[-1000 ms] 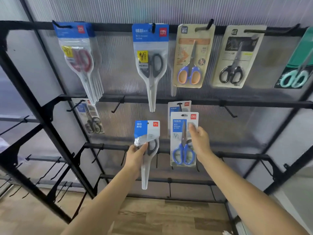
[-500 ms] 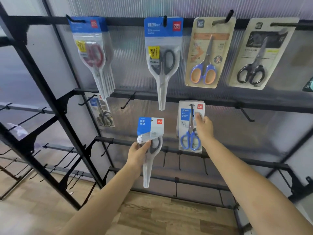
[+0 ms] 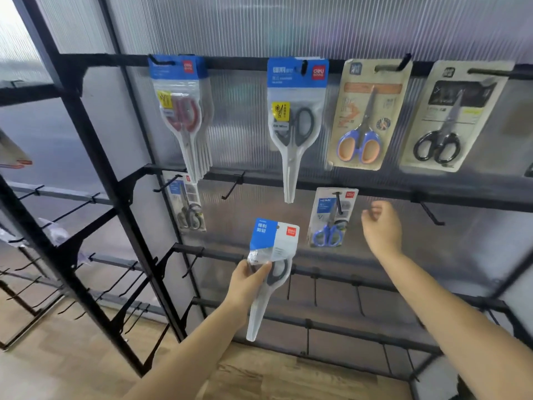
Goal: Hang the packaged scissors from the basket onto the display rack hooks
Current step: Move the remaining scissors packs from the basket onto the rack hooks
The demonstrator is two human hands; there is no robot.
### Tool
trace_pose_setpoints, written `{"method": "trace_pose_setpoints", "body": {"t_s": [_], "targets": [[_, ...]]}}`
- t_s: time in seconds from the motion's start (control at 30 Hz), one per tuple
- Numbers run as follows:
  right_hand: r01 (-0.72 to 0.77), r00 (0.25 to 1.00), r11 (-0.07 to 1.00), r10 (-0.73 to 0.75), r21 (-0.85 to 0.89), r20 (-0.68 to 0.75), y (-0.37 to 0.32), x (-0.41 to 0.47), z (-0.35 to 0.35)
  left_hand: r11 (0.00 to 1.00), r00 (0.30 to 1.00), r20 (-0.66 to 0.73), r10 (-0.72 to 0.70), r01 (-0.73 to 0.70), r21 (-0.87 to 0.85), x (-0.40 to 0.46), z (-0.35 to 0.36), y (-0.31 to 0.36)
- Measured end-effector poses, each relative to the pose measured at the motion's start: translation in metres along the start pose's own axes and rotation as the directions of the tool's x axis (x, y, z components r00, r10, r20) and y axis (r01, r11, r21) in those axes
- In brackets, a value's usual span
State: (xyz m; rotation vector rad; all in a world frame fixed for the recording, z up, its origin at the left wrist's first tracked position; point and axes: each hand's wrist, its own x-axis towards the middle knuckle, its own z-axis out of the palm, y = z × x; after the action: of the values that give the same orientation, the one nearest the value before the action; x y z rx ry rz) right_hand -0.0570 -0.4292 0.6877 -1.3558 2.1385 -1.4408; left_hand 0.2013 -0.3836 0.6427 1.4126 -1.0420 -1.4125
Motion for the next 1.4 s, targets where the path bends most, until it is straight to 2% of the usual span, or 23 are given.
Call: {"method": "trace_pose_setpoints", "body": {"t_s": [0.07, 0.13, 0.2, 0.27, 0.37, 0.5, 0.67, 0.9, 1.1, 1.4], "targets": [[0.17, 0.985, 0.985, -0.17, -0.023, -0.014, -0.02, -0.003, -0.02, 0.998, 0.999, 0.026, 0.04, -0.041, 0.04, -0.004, 0.004, 0.002], [0.293, 0.952, 0.956, -0.29, -0.027, 0.099, -0.047, -0.011, -0.036, 0.994, 0.993, 0.064, 0.095, -0.098, 0.05, -0.009, 0.009, 0.007], [0.343, 0.902, 0.939, -0.317, -0.039, 0.293, -0.073, -0.023, -0.046, 0.986, 0.982, 0.11, 0.154, -0.159, 0.042, -0.012, 0.013, 0.015], [0.334, 0.849, 0.942, -0.283, -0.039, 0.446, -0.092, -0.034, -0.048, 0.977, 0.967, 0.149, 0.208, -0.213, 0.016, -0.017, 0.016, 0.027], [0.323, 0.814, 0.946, -0.28, 0.004, 0.51, -0.115, -0.044, -0.046, 0.96, 0.94, 0.192, 0.281, -0.279, -0.039, -0.024, 0.021, 0.043], [0.357, 0.796, 0.932, -0.337, 0.059, 0.503, -0.139, -0.052, -0.049, 0.943, 0.922, 0.2, 0.33, -0.313, -0.113, -0.031, 0.019, 0.059], [0.443, 0.777, 0.895, -0.409, 0.047, 0.477, -0.17, -0.057, -0.063, 0.924, 0.901, 0.211, 0.378, -0.355, -0.139, -0.034, 0.007, 0.078], [0.621, 0.739, 0.783, -0.601, 0.035, 0.304, -0.228, -0.053, -0.091, 0.853, 0.825, 0.224, 0.519, -0.481, -0.205, -0.04, 0.002, 0.129], [0.637, 0.755, 0.771, -0.628, 0.02, 0.189, -0.258, -0.04, -0.103, 0.784, 0.758, 0.209, 0.617, -0.574, -0.234, -0.049, 0.006, 0.162], [0.591, 0.805, 0.798, -0.574, -0.117, 0.152, -0.263, -0.027, -0.095, 0.786, 0.763, 0.199, 0.615, -0.573, -0.232, -0.047, 0.01, 0.165]]}}
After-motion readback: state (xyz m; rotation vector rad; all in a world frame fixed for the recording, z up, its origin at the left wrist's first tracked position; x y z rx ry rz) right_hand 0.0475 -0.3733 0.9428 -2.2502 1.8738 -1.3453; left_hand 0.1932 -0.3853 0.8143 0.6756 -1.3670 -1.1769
